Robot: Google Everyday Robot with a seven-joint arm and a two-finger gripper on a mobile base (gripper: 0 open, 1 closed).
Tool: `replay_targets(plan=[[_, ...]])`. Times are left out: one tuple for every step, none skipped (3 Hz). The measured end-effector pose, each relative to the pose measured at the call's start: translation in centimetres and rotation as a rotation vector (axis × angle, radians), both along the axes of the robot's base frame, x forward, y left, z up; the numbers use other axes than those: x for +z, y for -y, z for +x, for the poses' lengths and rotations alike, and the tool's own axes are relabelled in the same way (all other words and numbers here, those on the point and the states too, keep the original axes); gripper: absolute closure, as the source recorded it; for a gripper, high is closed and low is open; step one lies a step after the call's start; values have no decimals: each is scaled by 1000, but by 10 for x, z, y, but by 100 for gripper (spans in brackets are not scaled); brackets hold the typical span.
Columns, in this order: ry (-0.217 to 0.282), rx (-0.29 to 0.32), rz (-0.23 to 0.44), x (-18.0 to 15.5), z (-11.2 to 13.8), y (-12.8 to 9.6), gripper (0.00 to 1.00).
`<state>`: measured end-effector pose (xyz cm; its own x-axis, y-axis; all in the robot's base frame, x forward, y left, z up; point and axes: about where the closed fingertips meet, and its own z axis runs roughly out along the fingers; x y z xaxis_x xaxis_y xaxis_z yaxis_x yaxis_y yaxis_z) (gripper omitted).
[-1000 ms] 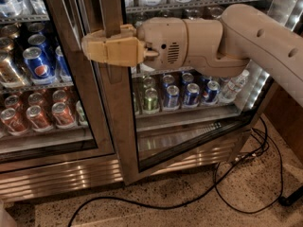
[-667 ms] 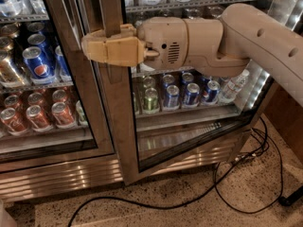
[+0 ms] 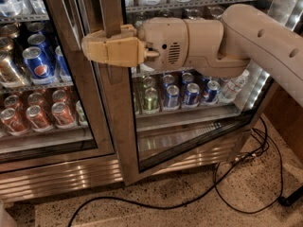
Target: Open right fridge door
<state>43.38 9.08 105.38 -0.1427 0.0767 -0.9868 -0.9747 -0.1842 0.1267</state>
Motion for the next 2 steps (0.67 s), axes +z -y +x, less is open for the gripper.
replay_targets(plan=[[-7, 1, 1, 0, -3, 2, 100], [-7, 1, 1, 0, -3, 3, 100]])
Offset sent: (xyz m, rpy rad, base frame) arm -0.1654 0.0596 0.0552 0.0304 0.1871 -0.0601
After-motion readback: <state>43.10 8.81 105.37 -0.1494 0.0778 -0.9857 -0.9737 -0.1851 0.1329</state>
